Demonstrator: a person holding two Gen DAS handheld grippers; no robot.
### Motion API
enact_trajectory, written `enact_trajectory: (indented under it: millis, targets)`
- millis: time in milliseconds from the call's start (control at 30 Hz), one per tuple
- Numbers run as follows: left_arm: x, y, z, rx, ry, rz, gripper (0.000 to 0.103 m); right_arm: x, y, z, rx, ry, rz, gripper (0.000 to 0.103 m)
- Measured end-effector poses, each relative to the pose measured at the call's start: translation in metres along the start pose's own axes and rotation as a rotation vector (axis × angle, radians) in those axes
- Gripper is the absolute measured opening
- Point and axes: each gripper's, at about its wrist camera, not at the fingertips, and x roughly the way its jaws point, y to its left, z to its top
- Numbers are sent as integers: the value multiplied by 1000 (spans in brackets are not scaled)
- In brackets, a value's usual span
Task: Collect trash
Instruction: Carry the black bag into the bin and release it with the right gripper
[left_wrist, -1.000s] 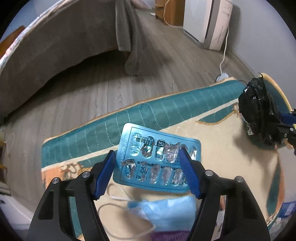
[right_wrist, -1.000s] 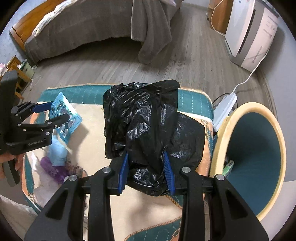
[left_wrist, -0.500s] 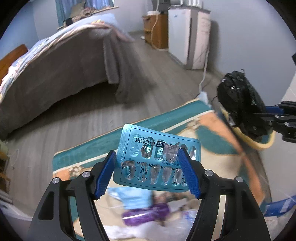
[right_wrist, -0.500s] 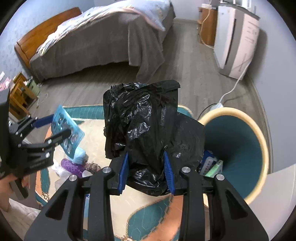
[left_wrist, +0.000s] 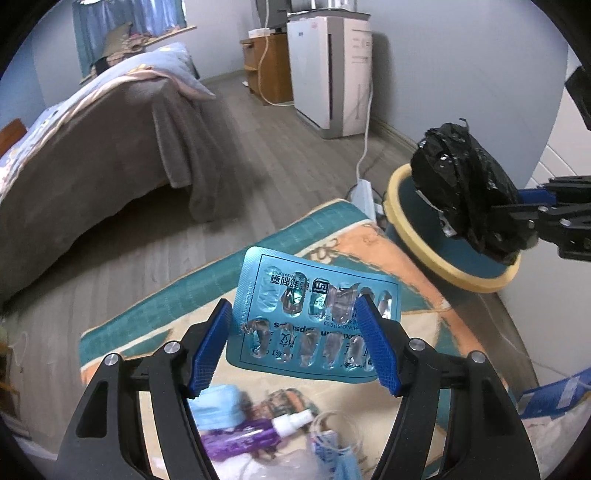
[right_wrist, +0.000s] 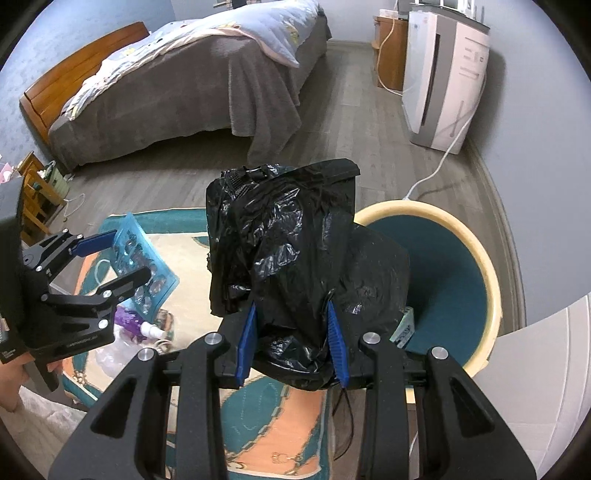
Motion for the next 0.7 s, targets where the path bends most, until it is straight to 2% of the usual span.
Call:
enact_trajectory:
  millis: [233, 333, 467, 600, 700]
  targets:
    - [-9, -27, 2, 22, -25, -51, 70, 11, -44, -3, 112, 5, -60, 34]
    - [-7, -41, 9, 42, -20, -63, 70, 15, -72, -10, 201, 11, -75, 34]
    - [3, -60, 31, 62, -18, -60, 70, 21, -101, -18, 279, 23, -114, 34]
    - [13, -79, 52, 41, -21, -99, 70, 25, -128, -27, 367, 18, -141, 34]
    - [27, -102, 62, 75, -2, -126, 70, 29, -141, -32, 415, 16, -154, 34]
